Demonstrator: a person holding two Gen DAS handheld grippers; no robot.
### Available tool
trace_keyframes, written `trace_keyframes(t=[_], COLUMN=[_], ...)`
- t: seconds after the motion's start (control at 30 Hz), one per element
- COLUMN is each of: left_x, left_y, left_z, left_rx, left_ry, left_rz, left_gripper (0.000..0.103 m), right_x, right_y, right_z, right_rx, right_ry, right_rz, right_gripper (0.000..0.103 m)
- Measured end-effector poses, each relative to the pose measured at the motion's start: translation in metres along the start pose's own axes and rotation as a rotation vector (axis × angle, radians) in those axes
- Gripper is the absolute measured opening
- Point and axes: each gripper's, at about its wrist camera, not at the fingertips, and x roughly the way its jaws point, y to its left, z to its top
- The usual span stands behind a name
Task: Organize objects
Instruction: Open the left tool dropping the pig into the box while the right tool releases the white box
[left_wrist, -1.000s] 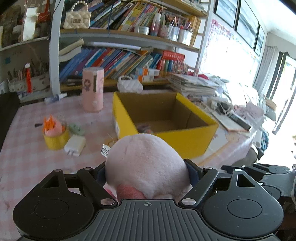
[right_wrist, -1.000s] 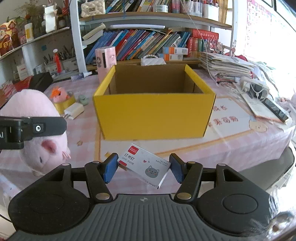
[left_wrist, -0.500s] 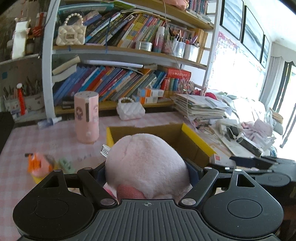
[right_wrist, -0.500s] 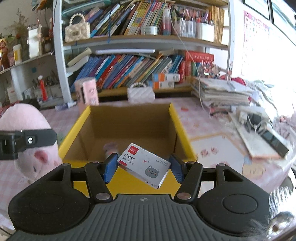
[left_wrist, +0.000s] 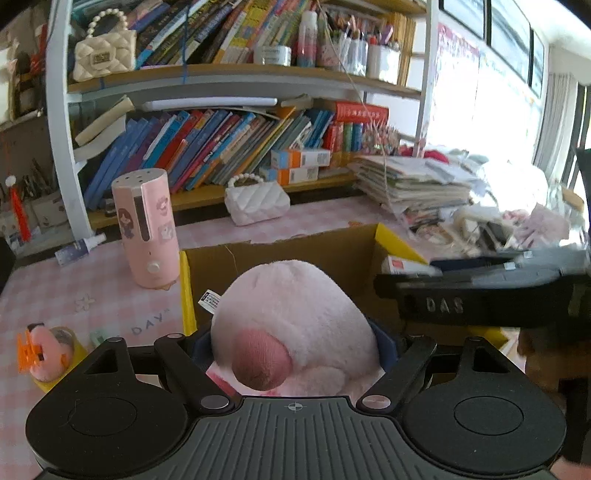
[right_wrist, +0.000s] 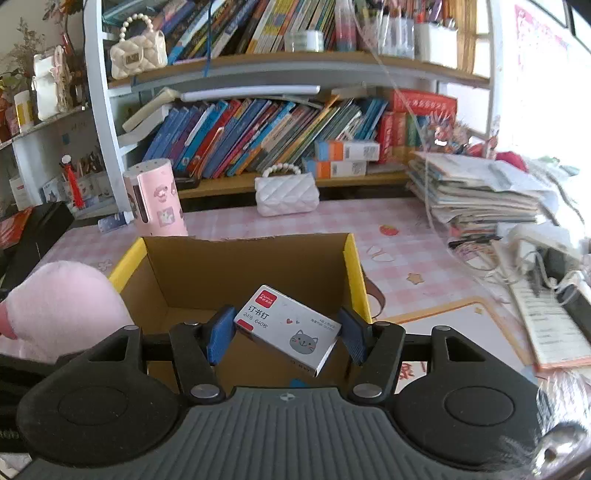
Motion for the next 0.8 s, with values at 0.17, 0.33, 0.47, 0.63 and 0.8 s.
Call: trace_keyframes(t=[0.17, 0.33, 0.47, 0.63, 0.8], left_x=[0.017, 0.033, 0.039, 0.038, 0.025], left_y=[-0.009, -0.012, -0.015, -0.016, -0.022], left_z=[-0.004, -0.008, -0.015, -0.016, -0.016], left_rx=[0.043, 0.061, 0.078, 0.072, 0.106], left_ry=[0.041, 0.087, 0.106, 0.096, 0.043], left_rz=[0.018, 0.032, 0.033, 0.039, 0.044], left_gripper=[0.083, 0.083, 0.081, 0.084, 0.089], right_x=[0.025, 0.05, 0.067, 0.079, 0.081], right_y=[-0.001, 0.004, 0.012, 0.025, 0.032], right_z=[0.01, 0.014, 0.014, 0.012, 0.008], right_rx=[-0.037, -0.085, -0.145, -0.249, -0.302], right_ry=[0.035, 0.106, 0.166, 0.252, 0.287], right_rz=[0.042, 0.1, 0.129, 0.155, 0.157], right_gripper=[0.058, 0.058, 0.058, 0.058, 0.058])
